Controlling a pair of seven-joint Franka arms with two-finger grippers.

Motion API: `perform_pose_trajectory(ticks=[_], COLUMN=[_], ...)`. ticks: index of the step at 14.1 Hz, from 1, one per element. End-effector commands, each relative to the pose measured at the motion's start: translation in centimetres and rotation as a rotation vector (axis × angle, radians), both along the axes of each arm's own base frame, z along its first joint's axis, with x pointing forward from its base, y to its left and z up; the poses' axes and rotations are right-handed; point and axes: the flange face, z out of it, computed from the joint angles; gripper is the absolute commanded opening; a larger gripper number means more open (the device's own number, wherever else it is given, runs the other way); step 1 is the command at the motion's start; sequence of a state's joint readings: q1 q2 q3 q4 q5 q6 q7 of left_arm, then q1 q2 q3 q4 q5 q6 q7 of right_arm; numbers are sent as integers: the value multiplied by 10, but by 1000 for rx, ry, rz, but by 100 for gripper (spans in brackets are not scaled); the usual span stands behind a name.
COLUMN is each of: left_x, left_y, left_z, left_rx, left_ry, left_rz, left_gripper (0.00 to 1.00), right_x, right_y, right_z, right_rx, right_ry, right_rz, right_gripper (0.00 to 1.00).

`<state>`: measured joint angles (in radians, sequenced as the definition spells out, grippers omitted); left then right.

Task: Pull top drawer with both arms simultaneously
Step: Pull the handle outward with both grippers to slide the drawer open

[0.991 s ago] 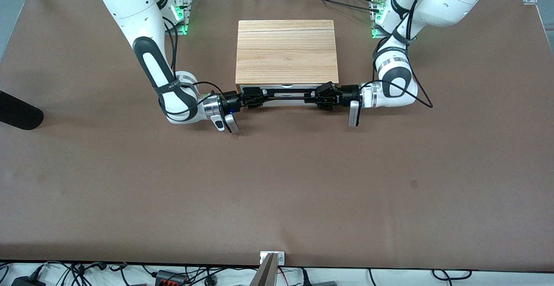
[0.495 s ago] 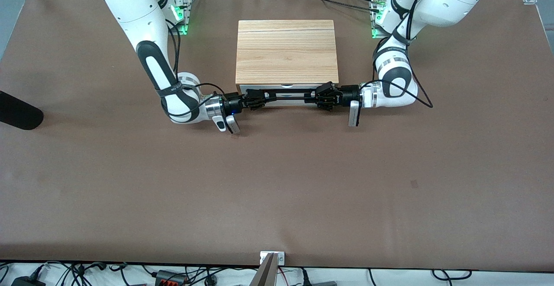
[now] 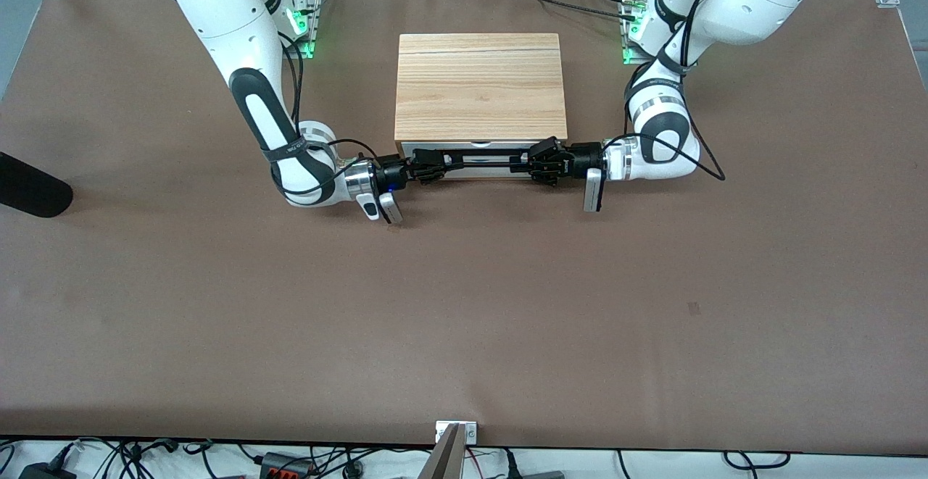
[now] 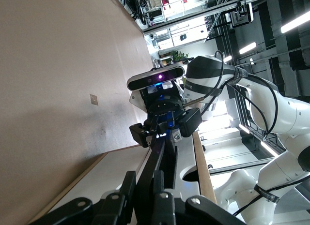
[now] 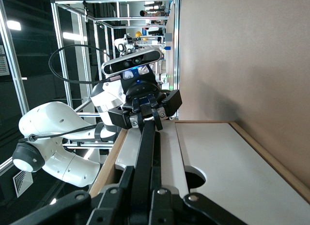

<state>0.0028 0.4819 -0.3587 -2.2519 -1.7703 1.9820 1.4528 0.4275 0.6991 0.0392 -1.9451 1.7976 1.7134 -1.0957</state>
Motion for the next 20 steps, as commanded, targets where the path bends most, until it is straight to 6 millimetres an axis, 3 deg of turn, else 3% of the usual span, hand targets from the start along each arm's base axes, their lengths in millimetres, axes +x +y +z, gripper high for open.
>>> perform_pose_trajectory(ticks=[1, 6, 9, 13, 20], left_x=[11, 37, 59, 91, 115], left_y=[6, 8, 9, 25, 26], left_z=[-2, 3, -3, -7, -13], left_rx=[7, -6, -20, -34, -49], left_ry=[-42, -74, -88, -110, -129], left_rz=[32, 53, 75, 123, 146], left_gripper=[1, 1, 1, 1, 1], right_x=[1, 6, 25, 44, 79], right_y=[10, 12, 20, 23, 29], right_z=[3, -3, -12, -22, -19], right_rx=[27, 26, 38, 46, 39], right_ry=[-29, -31, -49, -57, -59], right_rz=[-1, -4, -9, -19, -43], right_gripper=[6, 6, 6, 6, 6])
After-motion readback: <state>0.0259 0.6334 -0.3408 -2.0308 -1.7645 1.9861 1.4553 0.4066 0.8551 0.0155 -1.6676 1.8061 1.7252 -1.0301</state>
